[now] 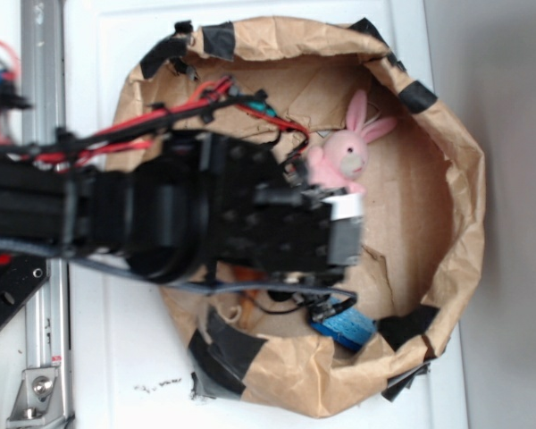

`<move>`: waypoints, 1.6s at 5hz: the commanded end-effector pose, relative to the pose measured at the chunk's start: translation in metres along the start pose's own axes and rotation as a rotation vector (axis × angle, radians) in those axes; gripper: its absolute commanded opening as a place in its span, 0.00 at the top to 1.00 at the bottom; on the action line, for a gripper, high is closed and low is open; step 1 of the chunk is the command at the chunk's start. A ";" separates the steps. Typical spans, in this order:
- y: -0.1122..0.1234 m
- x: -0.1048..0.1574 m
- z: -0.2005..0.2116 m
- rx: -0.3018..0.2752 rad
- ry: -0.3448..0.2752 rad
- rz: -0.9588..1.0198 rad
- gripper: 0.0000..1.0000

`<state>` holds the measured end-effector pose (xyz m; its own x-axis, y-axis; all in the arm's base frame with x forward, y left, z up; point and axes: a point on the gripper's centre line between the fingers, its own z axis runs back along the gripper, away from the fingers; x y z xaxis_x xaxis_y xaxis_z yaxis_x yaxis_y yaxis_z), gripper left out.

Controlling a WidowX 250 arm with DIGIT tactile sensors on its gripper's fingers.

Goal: Grab the yellow duck.

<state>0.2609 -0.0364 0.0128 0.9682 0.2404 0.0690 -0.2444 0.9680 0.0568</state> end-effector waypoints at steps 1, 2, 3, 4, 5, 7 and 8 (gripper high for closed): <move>-0.017 -0.026 0.025 -0.053 -0.040 -0.121 0.00; -0.005 -0.021 0.026 -0.056 -0.045 -0.084 0.00; 0.007 -0.011 0.020 -0.045 -0.033 -0.035 0.00; 0.026 0.010 0.023 -0.038 -0.067 0.043 0.00; 0.035 0.021 0.019 -0.091 -0.077 0.066 0.00; 0.017 0.021 0.009 -0.175 -0.089 0.035 0.00; 0.008 0.028 -0.008 -0.170 -0.090 0.025 0.00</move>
<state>0.2878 -0.0256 0.0145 0.9498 0.2686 0.1602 -0.2509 0.9602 -0.1226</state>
